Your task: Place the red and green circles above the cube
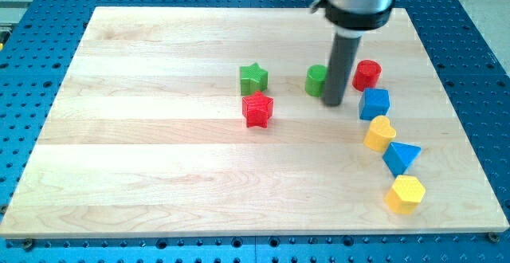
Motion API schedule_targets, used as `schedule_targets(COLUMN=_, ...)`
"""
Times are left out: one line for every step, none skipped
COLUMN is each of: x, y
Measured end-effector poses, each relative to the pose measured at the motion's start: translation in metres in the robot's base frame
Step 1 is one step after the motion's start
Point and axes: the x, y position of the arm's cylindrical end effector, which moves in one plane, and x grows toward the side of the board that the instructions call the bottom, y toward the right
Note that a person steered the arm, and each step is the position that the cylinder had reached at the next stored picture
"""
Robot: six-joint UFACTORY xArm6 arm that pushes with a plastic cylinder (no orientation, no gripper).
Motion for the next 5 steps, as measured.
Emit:
schedule_targets(x=-0.028, y=0.009)
schedule_targets(x=0.034, y=-0.014)
schedule_targets(x=0.046, y=-0.037)
schedule_targets(x=0.001, y=-0.043)
schedule_targets(x=-0.010, y=-0.043)
